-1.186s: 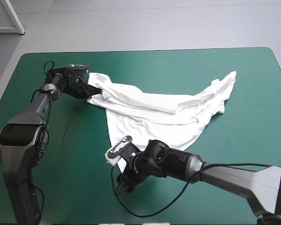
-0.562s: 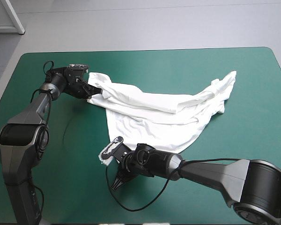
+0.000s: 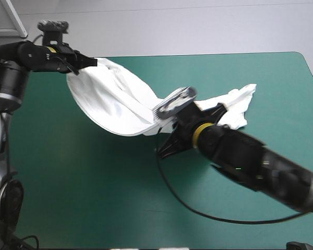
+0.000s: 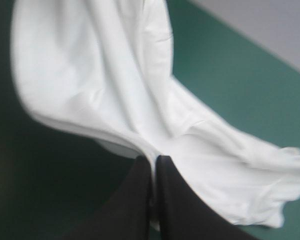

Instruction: Fold the cloth

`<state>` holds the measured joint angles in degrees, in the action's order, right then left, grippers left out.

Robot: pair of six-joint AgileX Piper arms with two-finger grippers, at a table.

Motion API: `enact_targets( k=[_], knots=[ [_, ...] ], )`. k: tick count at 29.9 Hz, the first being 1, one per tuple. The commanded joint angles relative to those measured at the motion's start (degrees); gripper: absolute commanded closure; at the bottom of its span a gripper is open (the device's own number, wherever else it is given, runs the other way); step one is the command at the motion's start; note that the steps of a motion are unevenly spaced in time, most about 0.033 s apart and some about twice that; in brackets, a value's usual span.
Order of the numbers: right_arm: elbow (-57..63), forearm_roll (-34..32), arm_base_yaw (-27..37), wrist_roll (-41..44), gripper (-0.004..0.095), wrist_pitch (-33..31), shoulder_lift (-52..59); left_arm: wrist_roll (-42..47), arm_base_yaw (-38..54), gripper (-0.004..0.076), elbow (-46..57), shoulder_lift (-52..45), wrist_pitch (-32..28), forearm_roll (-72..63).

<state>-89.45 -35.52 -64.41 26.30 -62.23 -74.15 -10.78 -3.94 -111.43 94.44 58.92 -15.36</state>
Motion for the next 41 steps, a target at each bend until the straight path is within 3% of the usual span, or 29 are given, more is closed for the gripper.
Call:
enact_targets(
  k=[1, 7, 13, 24, 32, 36, 41],
  knots=[
    [-11.6, -8.2, 0.1, -2.3, 0.0926, -3.7, 6.2, 0.2, -0.2, 0.0733, -6.6, -9.1, -2.6, -1.2],
    [-28.2, -19.1, 0.1, -7.2, 0.0926, -6.9, 7.9, 0.2, -0.2, 0.0733, -15.8, -16.5, -3.3, 2.6],
    [-38.8, -19.8, 0.1, -12.6, 0.0926, -2.5, 7.4, 0.5, -0.2, 0.0733, -21.7, -19.3, -2.3, 8.7],
    [-40.3, -27.1, 0.1, -14.4, 0.0926, 11.9, 6.1, -0.3, -0.2, 0.0733, -28.7, -19.9, -2.6, 15.4],
    [-40.3, -27.6, 0.1, -11.7, 0.0927, 12.1, -0.4, -1.7, -0.2, 0.0733, -26.5, -17.7, -0.7, 13.1],
    [-40.3, -25.3, 5.1, -8.5, 0.0927, 10.4, -6.3, -1.7, -0.2, 0.0733, -19.4, -15.7, -2.2, 13.0],
    [-40.3, -8.7, 20.5, -8.7, 0.0927, 12.1, -14.4, -1.7, -0.2, 0.0733, -8.6, -12.1, -7.8, 12.3]
  ],
)
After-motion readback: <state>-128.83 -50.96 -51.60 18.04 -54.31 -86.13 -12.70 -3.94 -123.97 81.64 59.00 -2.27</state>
